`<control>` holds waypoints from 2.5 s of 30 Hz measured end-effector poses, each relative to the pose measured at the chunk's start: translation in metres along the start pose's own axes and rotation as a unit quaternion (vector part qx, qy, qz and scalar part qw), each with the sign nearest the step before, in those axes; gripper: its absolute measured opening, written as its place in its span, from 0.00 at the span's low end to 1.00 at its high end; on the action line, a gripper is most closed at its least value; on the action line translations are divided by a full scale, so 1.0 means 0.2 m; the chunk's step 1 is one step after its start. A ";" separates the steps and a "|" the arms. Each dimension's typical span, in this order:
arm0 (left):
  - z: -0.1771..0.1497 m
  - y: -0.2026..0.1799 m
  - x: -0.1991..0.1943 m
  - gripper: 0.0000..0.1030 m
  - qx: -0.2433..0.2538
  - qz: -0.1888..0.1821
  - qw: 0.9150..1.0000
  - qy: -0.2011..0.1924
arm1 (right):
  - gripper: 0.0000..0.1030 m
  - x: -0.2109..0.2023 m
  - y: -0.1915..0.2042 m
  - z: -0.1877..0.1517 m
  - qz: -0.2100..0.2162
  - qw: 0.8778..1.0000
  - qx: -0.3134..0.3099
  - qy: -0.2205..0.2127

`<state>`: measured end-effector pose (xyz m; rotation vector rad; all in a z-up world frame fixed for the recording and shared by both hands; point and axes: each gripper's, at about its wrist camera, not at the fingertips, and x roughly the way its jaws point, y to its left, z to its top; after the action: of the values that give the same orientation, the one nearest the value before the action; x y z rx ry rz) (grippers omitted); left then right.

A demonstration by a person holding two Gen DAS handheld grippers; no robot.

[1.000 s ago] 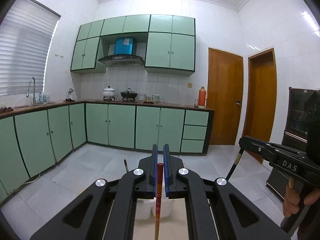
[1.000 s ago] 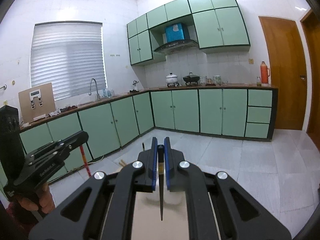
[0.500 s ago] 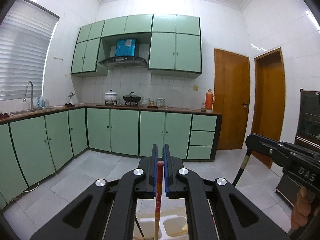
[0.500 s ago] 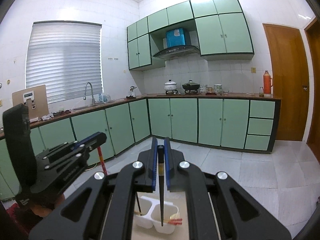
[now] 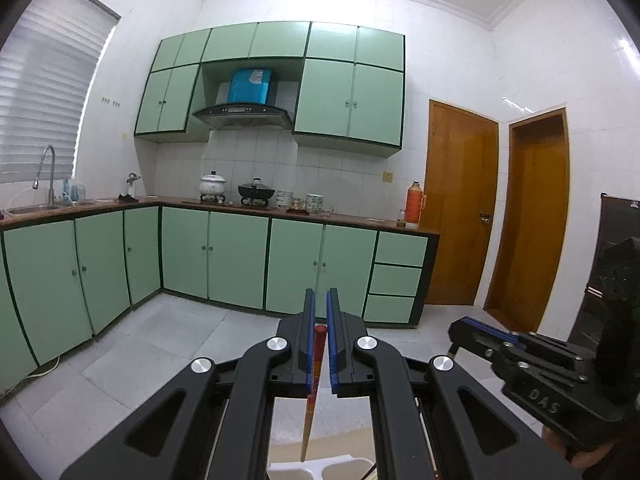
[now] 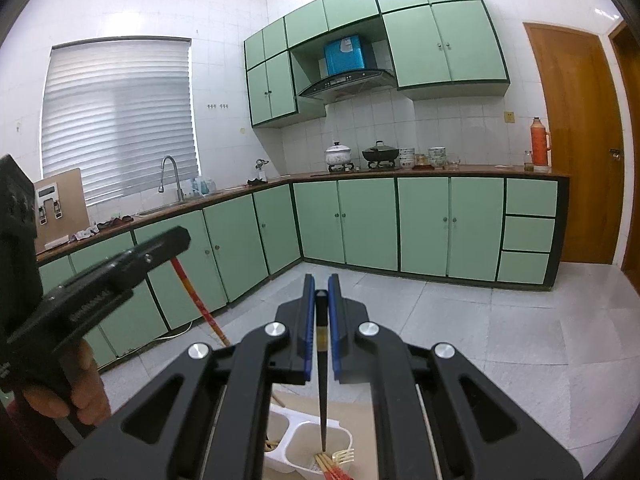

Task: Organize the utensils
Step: 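Lift both chopsticks and lower them into the white holder with both tools, then open both tools to release the chopsticks into the white holder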

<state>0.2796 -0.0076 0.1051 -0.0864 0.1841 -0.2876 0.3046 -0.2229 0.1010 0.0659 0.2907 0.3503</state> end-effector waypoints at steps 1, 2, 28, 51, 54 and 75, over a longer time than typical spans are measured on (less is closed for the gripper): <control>-0.01 0.00 0.00 0.05 -0.001 -0.001 1.000 0.000 | 0.06 0.00 0.00 0.00 0.000 1.000 0.000 0.001; -0.01 0.00 0.00 0.05 -0.003 -0.002 1.000 0.001 | 0.06 0.01 0.00 0.00 0.000 1.000 0.000 0.001; 0.01 0.02 0.07 0.05 -0.003 0.000 1.000 0.007 | 0.06 0.13 0.07 -0.06 -0.008 1.000 -0.018 0.018; -0.47 0.16 0.20 0.39 -0.026 0.036 0.991 0.123 | 0.29 0.17 0.02 -0.35 -0.035 0.997 0.003 0.070; -0.47 0.16 0.12 0.49 -0.024 0.046 0.992 0.113 | 0.39 0.08 0.00 -0.35 -0.046 0.997 0.008 0.055; -0.65 -0.02 -0.53 0.86 -0.012 0.073 0.990 0.117 | 0.89 -0.59 0.04 -0.68 -0.106 0.993 0.028 0.044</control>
<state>0.1534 0.0120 -0.0050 -0.0635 0.4251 -0.1490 0.1561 -0.2550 0.0034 0.0739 0.3908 0.1346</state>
